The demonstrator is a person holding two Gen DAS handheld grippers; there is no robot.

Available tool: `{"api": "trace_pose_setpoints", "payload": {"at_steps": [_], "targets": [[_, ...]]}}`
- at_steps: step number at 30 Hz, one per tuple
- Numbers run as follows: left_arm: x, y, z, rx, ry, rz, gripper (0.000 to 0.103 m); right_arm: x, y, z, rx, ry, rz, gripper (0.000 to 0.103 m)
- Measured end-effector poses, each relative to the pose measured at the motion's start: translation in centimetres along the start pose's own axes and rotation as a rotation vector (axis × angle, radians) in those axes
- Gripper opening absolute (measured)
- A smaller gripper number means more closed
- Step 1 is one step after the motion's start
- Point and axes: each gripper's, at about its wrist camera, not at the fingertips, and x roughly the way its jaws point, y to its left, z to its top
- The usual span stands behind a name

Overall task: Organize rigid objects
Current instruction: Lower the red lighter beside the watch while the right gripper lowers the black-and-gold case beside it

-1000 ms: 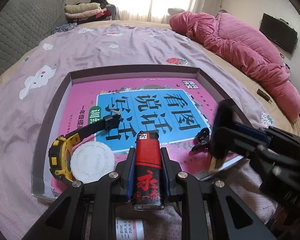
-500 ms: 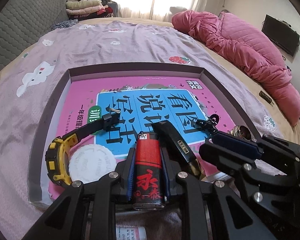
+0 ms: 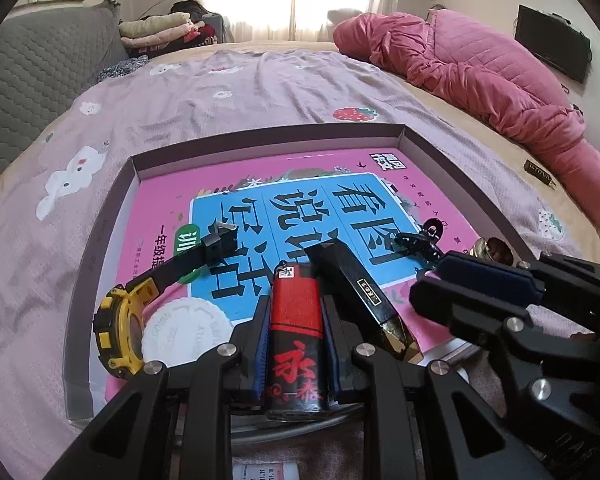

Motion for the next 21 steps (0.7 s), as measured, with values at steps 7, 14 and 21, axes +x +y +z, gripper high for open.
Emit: {"api": "trace_pose_setpoints", "payload": {"at_steps": [7, 14, 21], "targets": [[0.0, 0.15, 0.01, -0.001, 0.006, 0.008, 0.023, -0.14, -0.33, 0.05, 0.011, -0.005, 0.004, 0.025], [-0.03, 0.22, 0.02, -0.006, 0.012, 0.009, 0.023, -0.15, -0.28, 0.05, 0.01, -0.005, 0.01, 0.026], [-0.06, 0.22, 0.03, -0.008, 0.013, 0.008, 0.023, -0.19, -0.33, 0.05, 0.016, -0.011, 0.005, 0.027]]}}
